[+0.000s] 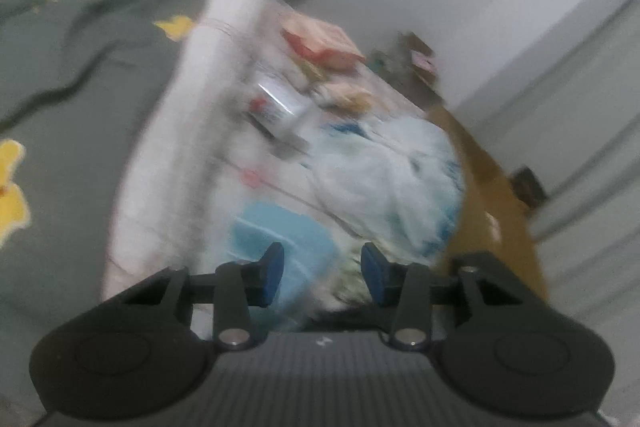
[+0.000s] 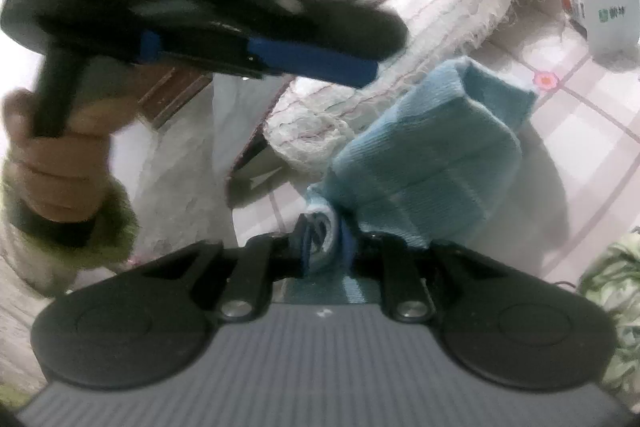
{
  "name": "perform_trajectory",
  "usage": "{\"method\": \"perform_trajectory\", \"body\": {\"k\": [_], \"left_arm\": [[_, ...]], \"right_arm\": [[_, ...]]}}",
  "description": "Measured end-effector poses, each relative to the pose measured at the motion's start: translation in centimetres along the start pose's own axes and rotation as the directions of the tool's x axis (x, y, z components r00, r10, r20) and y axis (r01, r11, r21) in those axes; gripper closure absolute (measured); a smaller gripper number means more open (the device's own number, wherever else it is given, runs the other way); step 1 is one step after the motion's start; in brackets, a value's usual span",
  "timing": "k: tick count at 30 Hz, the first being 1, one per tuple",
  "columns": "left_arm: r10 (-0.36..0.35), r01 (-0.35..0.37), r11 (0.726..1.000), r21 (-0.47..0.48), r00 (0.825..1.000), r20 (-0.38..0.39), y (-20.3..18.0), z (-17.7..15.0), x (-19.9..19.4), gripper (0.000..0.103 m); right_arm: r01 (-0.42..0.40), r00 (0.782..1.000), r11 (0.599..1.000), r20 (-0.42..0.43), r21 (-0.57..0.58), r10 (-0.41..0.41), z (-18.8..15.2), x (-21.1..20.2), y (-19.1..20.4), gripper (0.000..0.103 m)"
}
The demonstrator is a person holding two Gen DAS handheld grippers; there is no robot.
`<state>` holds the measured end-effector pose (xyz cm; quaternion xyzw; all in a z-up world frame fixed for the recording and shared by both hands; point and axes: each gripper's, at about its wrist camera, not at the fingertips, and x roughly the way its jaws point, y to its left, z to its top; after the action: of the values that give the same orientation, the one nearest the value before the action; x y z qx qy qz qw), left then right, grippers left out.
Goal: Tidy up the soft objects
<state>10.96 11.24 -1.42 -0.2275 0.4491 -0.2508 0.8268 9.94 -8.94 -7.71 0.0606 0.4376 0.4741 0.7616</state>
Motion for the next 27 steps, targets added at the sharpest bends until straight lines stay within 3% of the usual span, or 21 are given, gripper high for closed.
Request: {"method": "perform_trajectory", "body": {"k": [6,11,14,18,27], "left_arm": [[-0.002,-0.002,0.999,-0.046,0.997,-0.08,0.4,-0.3,2.9,0.06],[0.111,-0.117,0.991,-0.07,0.991,-0.077,2.4,0.0,4.8,0.062],[0.143,-0.15,0.986,-0.075,0.985,-0.092,3.5,-0.3,5.2,0.062],[0.148,-0.154,0.986,-0.061,0.984,-0.096,3.8,-1.0,5.0,0.061],[0.216,-0.214,0.976,0.03,0.971,-0.104,2.8,-2.0,4.9,0.06]], "right_arm": [[0.023,1.0,0.999,0.015,-0.027,-0.022,0.2,0.5,0.7,0.078],[0.053,0.998,0.997,0.026,-0.053,-0.051,-0.3,0.8,1.6,0.071],[0.06,0.998,0.997,0.04,-0.038,-0.059,-0.7,0.3,1.6,0.061],[0.053,0.994,0.998,0.089,0.039,-0.057,-1.3,-1.8,0.4,0.051],[0.077,0.978,0.961,0.169,0.266,-0.125,-3.1,-5.9,-3.3,0.05]]}}
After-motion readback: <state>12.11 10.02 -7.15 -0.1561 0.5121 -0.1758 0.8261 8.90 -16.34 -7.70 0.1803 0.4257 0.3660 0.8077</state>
